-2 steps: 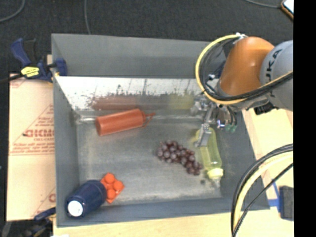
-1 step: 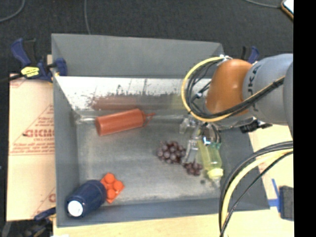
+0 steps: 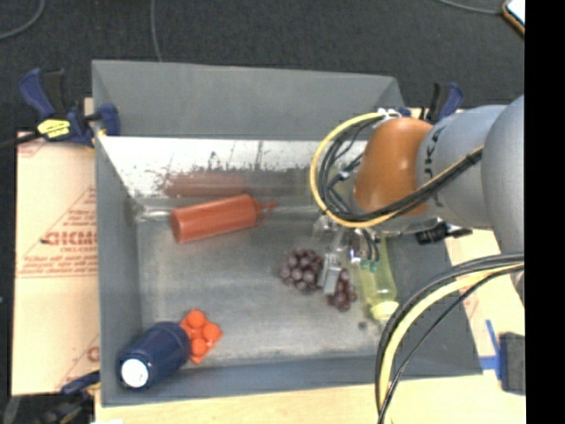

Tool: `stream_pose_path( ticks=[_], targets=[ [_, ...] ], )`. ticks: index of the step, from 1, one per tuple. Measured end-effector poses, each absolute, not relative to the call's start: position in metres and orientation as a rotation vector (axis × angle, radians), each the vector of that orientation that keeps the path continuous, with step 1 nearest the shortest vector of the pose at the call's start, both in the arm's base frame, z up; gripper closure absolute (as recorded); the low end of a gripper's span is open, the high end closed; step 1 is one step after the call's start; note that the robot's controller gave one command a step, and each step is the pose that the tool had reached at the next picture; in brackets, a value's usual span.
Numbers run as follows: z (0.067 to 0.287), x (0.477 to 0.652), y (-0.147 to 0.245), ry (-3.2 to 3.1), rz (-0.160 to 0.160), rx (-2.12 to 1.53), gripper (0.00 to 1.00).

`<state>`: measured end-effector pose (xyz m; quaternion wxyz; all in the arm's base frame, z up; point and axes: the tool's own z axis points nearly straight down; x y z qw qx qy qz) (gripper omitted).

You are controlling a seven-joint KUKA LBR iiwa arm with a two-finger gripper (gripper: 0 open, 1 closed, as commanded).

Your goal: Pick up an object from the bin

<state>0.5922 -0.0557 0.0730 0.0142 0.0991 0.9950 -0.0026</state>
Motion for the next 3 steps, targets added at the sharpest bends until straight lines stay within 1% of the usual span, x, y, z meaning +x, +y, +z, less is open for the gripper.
stream_pose_path(
  ticks=[1, 2, 3],
  targets=[
    [0.073, 0.575, -0.057, 3.076, -0.003, 0.545, 1.00],
    [0.073, 0.575, -0.057, 3.076, -0.003, 0.544, 1.00],
    [0.109, 0.572, -0.057, 3.086, -0.003, 0.541, 1.00]
  ],
)
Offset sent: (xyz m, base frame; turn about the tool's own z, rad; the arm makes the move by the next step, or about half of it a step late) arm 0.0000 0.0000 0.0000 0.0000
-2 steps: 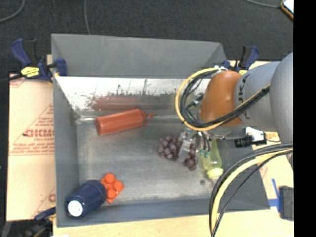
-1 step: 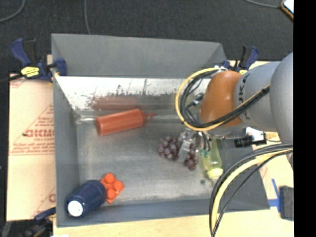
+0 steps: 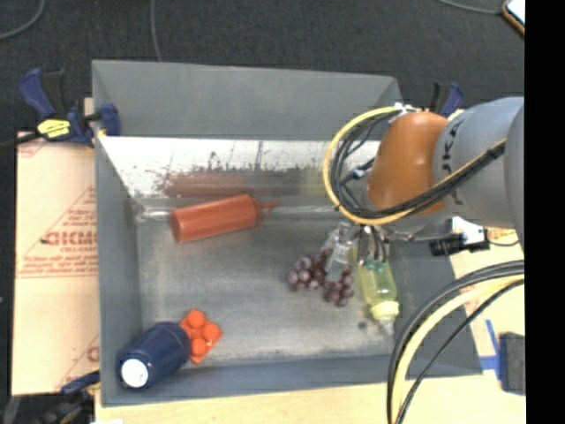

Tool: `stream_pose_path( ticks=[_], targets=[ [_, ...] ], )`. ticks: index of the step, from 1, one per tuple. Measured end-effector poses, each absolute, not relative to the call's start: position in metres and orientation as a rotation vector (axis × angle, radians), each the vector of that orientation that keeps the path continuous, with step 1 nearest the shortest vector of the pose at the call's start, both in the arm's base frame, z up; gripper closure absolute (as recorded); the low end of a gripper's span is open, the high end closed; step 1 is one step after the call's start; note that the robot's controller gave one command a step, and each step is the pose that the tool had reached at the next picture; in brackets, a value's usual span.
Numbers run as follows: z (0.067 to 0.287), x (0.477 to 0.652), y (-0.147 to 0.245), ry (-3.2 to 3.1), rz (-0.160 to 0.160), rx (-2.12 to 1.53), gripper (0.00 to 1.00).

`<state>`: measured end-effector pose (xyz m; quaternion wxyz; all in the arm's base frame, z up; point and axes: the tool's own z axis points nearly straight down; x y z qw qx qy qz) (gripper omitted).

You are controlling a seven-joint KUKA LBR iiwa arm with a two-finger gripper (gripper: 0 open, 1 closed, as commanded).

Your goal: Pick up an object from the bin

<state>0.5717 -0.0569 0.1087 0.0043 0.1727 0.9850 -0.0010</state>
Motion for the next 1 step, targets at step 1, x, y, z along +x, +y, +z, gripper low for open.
stream_pose_path(
  ticks=[1],
  targets=[
    [0.1517, 0.5726, -0.0572, 3.084, -0.003, 0.536, 1.00]
  ],
)
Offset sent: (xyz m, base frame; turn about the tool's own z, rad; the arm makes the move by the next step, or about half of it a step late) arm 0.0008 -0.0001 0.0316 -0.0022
